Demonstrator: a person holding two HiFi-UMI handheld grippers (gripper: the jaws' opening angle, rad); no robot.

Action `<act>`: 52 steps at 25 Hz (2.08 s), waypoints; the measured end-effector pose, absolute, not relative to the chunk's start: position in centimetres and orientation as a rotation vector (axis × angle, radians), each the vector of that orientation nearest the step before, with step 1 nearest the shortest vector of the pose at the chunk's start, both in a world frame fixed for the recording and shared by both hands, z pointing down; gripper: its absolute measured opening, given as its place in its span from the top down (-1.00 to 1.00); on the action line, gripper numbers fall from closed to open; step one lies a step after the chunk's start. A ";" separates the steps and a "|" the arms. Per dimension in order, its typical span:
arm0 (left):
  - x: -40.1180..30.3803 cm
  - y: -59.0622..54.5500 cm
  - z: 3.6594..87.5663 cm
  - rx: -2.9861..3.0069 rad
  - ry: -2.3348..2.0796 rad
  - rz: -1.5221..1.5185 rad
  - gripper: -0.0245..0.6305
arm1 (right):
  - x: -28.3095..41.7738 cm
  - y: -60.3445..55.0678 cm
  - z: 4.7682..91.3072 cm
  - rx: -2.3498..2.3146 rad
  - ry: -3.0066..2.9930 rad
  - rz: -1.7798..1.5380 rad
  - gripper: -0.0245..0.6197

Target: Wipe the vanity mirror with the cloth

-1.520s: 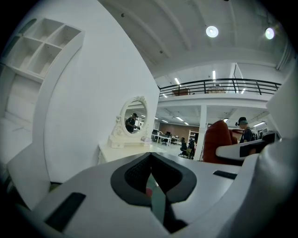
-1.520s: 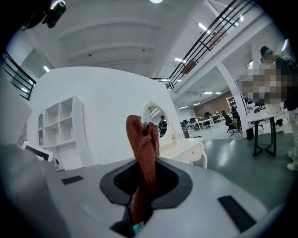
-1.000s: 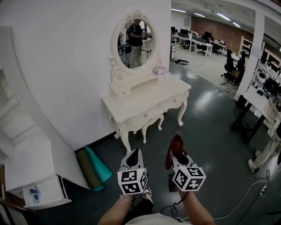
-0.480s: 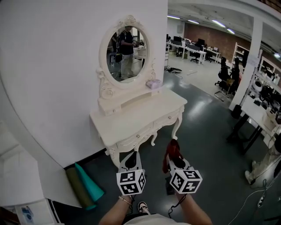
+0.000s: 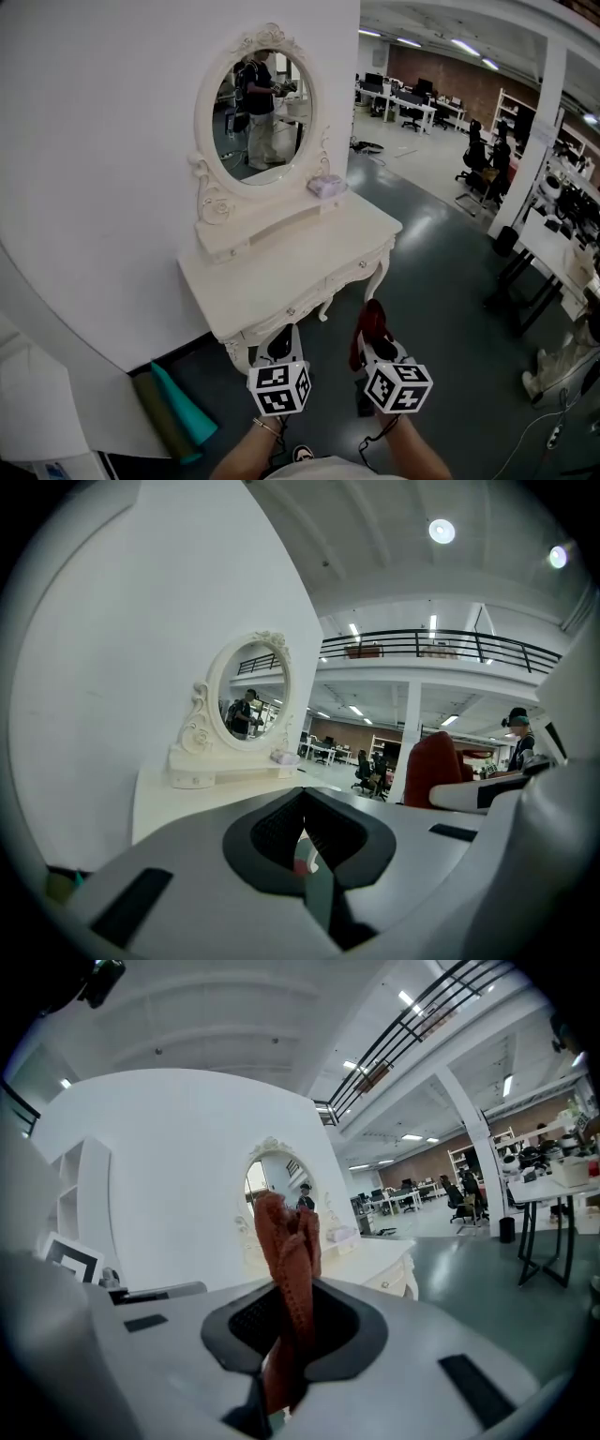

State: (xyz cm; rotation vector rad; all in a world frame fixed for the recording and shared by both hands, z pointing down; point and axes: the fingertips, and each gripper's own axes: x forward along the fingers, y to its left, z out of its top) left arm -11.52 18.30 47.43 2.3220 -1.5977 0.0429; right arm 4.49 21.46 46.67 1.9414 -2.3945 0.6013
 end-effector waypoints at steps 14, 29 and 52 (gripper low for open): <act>-14.2 11.7 50.3 2.224 -1.682 0.119 0.89 | 3.2 12.7 49.4 1.832 -2.424 0.675 0.74; -12.2 -4.1 49.8 2.019 -1.953 0.134 0.89 | 4.8 -8.4 48.0 1.518 -2.625 0.618 0.74; -14.4 -22.1 48.7 1.709 -2.237 0.031 0.89 | 4.2 -33.2 44.9 1.226 -2.805 0.604 0.74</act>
